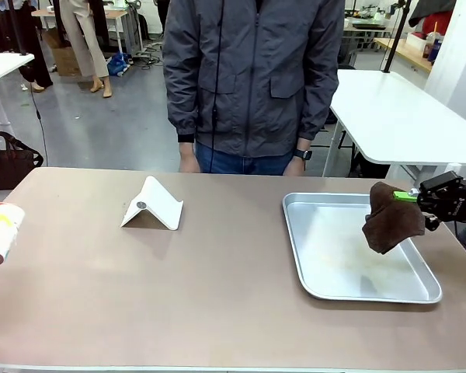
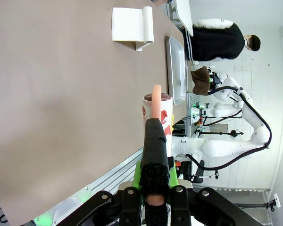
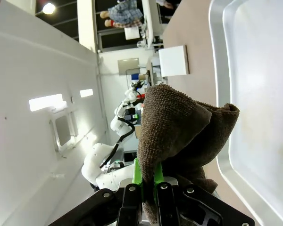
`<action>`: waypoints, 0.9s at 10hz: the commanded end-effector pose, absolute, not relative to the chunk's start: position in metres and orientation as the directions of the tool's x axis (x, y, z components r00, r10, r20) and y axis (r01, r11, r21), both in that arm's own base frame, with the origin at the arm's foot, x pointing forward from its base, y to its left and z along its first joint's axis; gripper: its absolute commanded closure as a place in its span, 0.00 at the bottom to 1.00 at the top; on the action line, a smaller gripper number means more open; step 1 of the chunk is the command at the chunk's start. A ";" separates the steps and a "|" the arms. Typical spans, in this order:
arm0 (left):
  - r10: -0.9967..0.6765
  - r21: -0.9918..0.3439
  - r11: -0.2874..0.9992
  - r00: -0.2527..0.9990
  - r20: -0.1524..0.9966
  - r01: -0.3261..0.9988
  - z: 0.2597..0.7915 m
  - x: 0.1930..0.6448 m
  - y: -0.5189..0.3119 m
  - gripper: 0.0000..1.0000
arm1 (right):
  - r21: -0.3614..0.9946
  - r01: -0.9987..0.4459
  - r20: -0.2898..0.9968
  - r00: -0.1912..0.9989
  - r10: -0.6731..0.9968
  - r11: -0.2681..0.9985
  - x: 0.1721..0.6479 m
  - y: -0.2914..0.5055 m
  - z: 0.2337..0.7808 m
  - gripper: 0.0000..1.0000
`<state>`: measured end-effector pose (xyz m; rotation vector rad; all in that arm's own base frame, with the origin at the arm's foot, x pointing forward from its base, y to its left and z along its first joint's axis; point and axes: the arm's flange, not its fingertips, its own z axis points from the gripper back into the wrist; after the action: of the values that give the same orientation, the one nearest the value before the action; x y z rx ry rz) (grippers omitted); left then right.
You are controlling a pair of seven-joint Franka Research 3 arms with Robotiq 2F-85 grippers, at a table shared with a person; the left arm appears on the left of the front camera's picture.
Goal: Clean the surface of the table.
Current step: Return the Lint Roller and towel to their original positions.
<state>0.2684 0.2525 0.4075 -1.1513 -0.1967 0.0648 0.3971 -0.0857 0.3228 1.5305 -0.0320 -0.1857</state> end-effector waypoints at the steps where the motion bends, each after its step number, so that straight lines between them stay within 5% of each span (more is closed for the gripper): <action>1: 0.153 -0.913 0.405 0.981 0.121 0.049 0.409 0.268 0.252 0.78 | 0.997 0.076 -0.074 0.987 -0.144 0.007 0.397 -0.087 0.326 0.90; 7: 0.136 -0.878 0.465 0.971 0.194 0.110 0.445 0.261 0.230 0.78 | 0.992 0.121 -0.112 0.978 -0.174 0.039 0.422 -0.049 0.340 0.90; 9: 0.159 -0.832 0.544 0.961 0.225 0.105 0.468 0.277 0.202 0.78 | 0.992 0.108 -0.119 0.965 -0.234 -0.060 0.447 -0.003 0.370 0.90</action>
<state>0.2726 0.2276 0.4615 -1.0410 -0.2742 0.0090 0.4317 -0.0274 0.3469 1.5692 -0.0588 -0.2045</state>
